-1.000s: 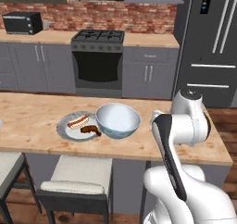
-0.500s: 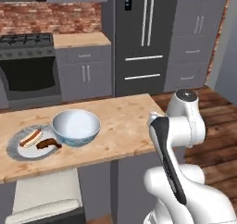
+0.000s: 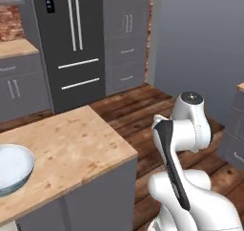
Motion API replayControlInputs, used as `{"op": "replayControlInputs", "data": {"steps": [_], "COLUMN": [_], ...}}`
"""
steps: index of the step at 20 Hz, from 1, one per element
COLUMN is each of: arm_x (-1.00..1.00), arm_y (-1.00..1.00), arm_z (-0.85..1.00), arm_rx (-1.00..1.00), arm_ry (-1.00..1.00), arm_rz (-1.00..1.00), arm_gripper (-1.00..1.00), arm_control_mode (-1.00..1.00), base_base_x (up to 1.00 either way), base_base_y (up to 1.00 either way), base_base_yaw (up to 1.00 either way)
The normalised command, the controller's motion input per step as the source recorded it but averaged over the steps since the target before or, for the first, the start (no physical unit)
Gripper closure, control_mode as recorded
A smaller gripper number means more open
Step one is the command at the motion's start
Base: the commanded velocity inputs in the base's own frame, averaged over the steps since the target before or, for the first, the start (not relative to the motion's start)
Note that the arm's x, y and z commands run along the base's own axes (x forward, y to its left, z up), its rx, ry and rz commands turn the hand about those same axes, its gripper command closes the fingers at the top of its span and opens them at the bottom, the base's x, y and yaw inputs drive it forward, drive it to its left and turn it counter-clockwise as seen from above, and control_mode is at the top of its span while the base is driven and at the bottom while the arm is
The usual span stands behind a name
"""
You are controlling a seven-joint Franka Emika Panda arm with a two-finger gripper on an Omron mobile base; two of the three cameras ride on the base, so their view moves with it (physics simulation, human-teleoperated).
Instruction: Take the smaller bowl and place it next to the appetizer plate on the dining counter , and place the larger bowl next to the plate with cooked food.
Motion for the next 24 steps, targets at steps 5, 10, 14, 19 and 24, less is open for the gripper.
{"op": "replayControlInputs", "data": {"steps": [5,10,14,19,24], "arm_x": [0.0,0.0,0.0,0.0,0.0], "arm_y": [0.0,0.0,0.0,0.0,0.0], "arm_z": [0.0,0.0,0.0,0.0,0.0], "arm_rx": [0.0,0.0,0.0,0.0,0.0], "arm_ry": [0.0,0.0,0.0,0.0,0.0], "arm_rz": [0.0,0.0,0.0,0.0,0.0], "arm_gripper": [-1.0,-1.0,-1.0,-1.0,-1.0], "arm_control_mode": [1.0,1.0,1.0,1.0,1.0], "base_base_x": [0.0,0.13,0.4,0.48,0.61], "base_base_y": [-0.89,-0.5,-0.23,-0.45,-0.5], "base_base_yaw": [-0.49,-0.5,-0.37,-0.36,-0.36]}}
